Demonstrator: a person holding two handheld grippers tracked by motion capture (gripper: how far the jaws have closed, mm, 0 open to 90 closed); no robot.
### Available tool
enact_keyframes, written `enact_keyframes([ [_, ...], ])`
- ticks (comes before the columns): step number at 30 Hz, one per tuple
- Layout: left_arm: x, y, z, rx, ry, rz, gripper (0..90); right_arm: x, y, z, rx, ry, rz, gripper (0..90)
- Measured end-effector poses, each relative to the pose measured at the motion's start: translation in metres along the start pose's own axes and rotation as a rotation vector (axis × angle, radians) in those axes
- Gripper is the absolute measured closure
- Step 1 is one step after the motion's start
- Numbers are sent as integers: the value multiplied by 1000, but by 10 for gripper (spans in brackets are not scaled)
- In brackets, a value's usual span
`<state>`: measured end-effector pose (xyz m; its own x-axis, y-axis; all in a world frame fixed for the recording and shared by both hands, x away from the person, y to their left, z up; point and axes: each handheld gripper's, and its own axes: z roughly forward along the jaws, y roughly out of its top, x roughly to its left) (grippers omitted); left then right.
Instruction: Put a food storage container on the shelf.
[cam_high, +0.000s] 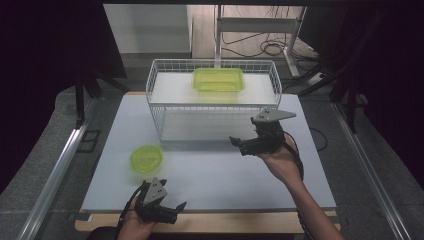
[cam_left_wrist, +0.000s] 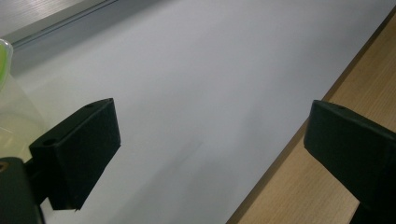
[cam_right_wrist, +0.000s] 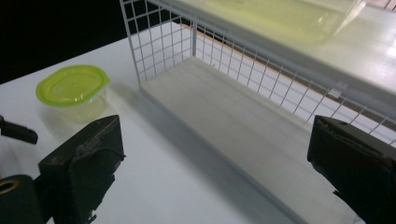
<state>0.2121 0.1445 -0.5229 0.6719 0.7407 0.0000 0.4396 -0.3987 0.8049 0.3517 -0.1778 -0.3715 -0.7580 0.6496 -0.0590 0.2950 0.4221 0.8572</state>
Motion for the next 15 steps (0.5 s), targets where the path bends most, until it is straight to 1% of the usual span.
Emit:
enact_keyframes([
  [5,-1,0,1,4,2,2,36,2,-24,-6,0,-3,15,28],
  [7,-1,0,1,8,4,4,36,2,-33,-9,-9,-1,38,28],
  [9,-1,0,1,7,5,3,36,2,-43,-11,-17,14,62,30],
  [10,-1,0,1,8,6,7,36,2,-48,-12,-19,18,65,32],
  [13,-2,0,2,13,8,13,35,6,-58,-14,-9,15,49,24],
  [15,-2,0,1,12,11,16,35,9,-64,-15,-13,7,44,24],
])
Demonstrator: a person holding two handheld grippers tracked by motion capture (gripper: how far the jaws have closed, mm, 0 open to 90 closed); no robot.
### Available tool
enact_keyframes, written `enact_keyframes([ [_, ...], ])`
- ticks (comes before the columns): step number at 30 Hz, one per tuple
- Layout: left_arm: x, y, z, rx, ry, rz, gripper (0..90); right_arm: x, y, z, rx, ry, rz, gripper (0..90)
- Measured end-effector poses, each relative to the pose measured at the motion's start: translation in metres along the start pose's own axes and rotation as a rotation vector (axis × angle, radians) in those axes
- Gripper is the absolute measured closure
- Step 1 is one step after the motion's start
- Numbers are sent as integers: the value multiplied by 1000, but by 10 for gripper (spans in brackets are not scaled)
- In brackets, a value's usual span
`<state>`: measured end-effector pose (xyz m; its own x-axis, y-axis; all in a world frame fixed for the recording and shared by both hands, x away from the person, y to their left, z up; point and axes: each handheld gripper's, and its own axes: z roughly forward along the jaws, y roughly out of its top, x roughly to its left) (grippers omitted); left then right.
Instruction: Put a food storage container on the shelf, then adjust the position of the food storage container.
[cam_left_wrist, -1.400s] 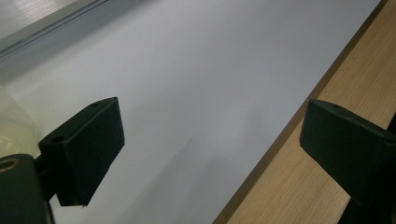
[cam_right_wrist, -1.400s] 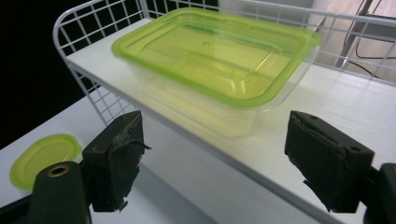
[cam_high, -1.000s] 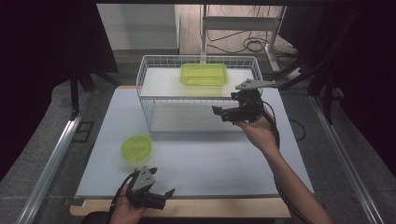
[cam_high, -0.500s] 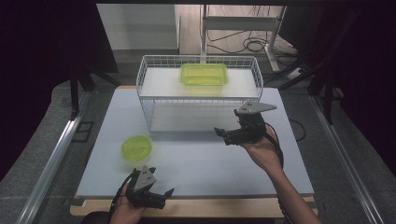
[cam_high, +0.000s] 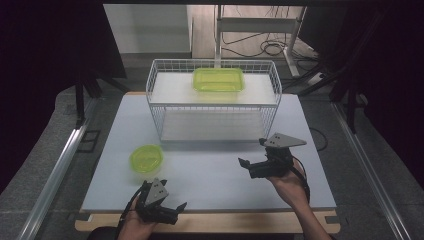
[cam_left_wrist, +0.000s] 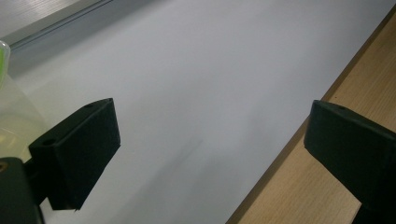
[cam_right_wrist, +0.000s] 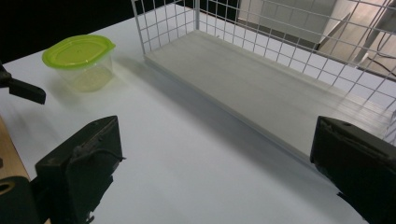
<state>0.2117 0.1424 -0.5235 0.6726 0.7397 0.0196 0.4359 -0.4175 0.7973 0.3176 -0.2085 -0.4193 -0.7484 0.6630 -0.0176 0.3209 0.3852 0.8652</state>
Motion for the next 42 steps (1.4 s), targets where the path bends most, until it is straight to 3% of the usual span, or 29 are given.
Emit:
enact_keyframes([
  [12,3,-1,-2,1,4,-1,34,14,-40,-4,41,-6,-4,25],
  [25,2,-2,0,9,11,16,34,11,-81,1,106,-16,24,19],
  [32,2,-2,0,11,8,18,31,11,-90,11,156,-6,17,19],
  [37,2,0,-1,24,10,10,30,9,-92,13,169,-8,17,19],
  [40,2,1,-2,40,17,38,21,8,-92,14,173,-13,15,19],
  [42,3,3,-4,44,20,27,46,8,-93,14,177,-15,13,19],
])
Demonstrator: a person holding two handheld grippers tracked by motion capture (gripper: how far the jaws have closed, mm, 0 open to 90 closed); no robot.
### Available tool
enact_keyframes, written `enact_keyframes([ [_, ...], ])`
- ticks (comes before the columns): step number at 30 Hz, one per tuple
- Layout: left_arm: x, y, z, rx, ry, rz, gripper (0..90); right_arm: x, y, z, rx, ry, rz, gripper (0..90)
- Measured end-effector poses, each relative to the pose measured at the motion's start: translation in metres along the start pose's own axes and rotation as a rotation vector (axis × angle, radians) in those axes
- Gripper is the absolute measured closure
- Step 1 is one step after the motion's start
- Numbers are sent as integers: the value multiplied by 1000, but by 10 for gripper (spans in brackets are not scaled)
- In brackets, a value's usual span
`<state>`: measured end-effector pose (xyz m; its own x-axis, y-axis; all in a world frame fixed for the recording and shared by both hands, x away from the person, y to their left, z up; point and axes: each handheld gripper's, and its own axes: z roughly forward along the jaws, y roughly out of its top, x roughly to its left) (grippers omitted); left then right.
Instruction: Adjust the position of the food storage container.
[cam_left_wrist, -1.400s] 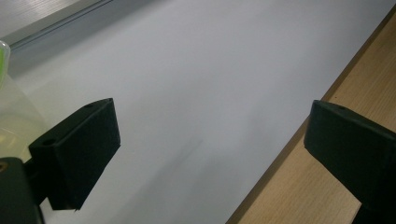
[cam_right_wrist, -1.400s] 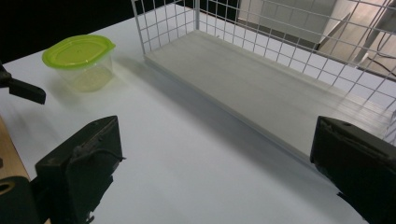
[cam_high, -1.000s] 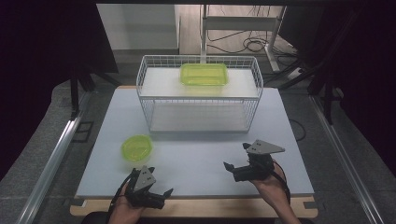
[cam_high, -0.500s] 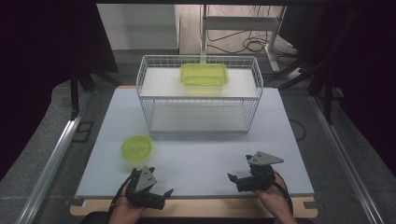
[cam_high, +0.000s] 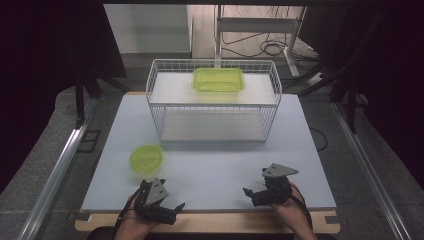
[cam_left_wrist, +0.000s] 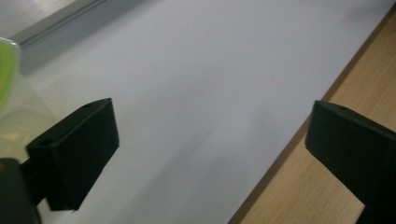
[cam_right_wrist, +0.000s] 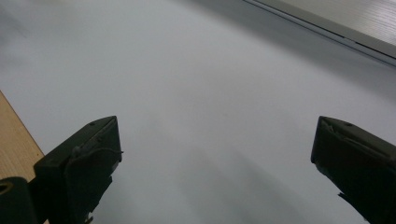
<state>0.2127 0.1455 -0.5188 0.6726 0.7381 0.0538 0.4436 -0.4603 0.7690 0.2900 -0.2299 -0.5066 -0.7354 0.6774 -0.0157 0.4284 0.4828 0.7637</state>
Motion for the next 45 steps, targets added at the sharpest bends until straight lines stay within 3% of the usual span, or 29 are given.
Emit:
enact_keyframes([
  [2,1,2,-4,-11,7,-9,103,0,0,0,2,-4,-6,19],
  [7,11,6,-11,-29,-46,-14,357,2,2,-1,1,-10,-20,20],
  [10,18,11,-14,-19,-32,-15,500,2,2,0,2,-14,-26,20],
  [16,43,21,-27,-62,-15,-70,800,3,2,0,3,-20,-32,22],
  [19,60,23,-33,-61,34,-83,890,3,2,1,6,-22,-34,22],
  [30,135,12,-42,-67,229,-234,900,3,1,3,25,-32,-41,25],
  [35,158,-4,-33,-49,280,-303,900,3,1,3,34,-29,-51,25],
  [40,167,-18,-18,-2,282,-337,900,2,0,4,46,-23,-50,30],
  [45,163,-19,-18,-15,267,-348,899,3,0,6,59,-15,-58,30],
])
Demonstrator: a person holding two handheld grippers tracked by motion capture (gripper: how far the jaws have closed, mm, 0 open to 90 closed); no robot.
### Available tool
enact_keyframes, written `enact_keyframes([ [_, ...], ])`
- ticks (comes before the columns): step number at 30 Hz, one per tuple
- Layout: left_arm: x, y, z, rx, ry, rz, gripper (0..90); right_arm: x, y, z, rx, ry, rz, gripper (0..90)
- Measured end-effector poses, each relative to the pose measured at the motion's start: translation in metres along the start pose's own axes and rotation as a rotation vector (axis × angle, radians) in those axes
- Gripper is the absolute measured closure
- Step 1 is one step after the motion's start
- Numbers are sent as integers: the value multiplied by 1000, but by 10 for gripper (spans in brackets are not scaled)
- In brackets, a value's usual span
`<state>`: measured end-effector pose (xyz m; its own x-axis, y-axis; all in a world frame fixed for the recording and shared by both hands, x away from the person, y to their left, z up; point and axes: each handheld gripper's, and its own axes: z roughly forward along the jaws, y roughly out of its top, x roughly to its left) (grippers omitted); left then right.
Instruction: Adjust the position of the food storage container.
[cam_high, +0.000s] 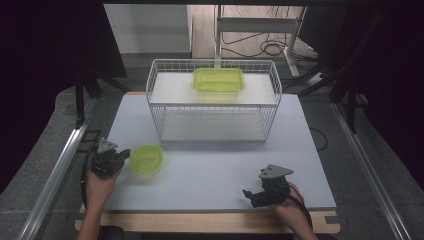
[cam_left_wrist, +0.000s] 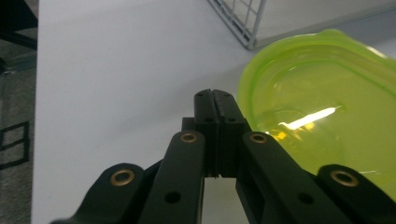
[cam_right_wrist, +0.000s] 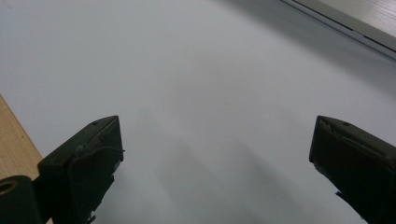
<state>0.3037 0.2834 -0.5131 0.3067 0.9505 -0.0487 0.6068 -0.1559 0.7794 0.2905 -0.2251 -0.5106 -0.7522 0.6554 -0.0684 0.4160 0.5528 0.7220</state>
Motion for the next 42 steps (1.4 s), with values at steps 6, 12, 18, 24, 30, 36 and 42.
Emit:
enact_keyframes([
  [6,-8,1,3,8,10,14,900,0,-1,1,14,2,-12,31],
  [12,-24,6,7,11,-12,36,900,-1,-1,3,24,6,-10,31],
  [18,-47,10,10,26,-54,76,900,-1,-2,3,29,9,-16,31],
  [24,-71,14,13,35,-103,120,900,-3,-2,3,33,9,-23,33],
  [30,-71,14,9,13,-74,109,894,-3,-2,2,29,7,-27,33],
  [36,-59,-5,7,78,-133,112,895,-3,-2,2,31,9,-21,34],
  [42,-70,-15,14,128,-219,165,882,-1,-2,2,33,10,-28,34],
])
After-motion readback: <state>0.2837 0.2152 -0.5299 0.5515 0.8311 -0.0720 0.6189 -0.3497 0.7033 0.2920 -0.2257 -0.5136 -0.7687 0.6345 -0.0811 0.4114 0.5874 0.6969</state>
